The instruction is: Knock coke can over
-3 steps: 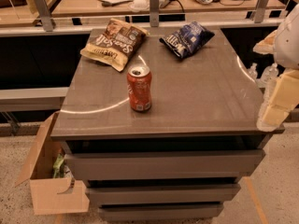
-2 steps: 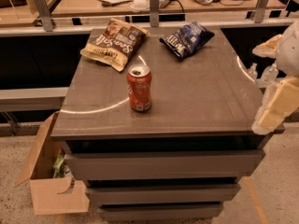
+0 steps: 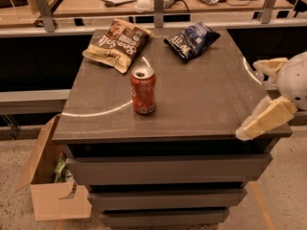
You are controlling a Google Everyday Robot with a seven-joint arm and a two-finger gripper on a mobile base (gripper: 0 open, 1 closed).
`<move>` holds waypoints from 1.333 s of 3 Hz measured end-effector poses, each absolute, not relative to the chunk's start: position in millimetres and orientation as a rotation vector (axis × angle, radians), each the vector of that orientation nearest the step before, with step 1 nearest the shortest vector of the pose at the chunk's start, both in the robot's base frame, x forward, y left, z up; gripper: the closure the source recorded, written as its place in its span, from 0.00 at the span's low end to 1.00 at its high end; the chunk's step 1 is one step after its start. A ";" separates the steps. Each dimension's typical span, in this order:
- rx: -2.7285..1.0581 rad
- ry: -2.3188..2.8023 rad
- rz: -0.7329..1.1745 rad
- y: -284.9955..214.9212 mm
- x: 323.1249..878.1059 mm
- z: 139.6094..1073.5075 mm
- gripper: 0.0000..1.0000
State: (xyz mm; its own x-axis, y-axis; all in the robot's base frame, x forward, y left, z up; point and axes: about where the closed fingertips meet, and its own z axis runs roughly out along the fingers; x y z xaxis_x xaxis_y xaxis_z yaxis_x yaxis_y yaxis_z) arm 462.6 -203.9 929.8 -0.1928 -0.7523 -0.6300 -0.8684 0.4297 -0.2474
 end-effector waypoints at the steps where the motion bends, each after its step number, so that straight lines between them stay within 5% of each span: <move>1: -1.251 1.904 0.401 -191.2 492.2 891.7 0.00; 4: -1.166 1.836 0.472 -174.0 497.3 872.1 0.00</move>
Offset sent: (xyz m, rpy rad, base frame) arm 0.0208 0.0098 -0.0248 0.1438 -0.0077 0.0046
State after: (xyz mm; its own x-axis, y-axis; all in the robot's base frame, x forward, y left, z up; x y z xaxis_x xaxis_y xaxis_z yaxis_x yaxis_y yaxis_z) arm 497.3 -174.0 872.1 -0.1669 -0.5273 -0.8331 -0.8638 0.4856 -0.1344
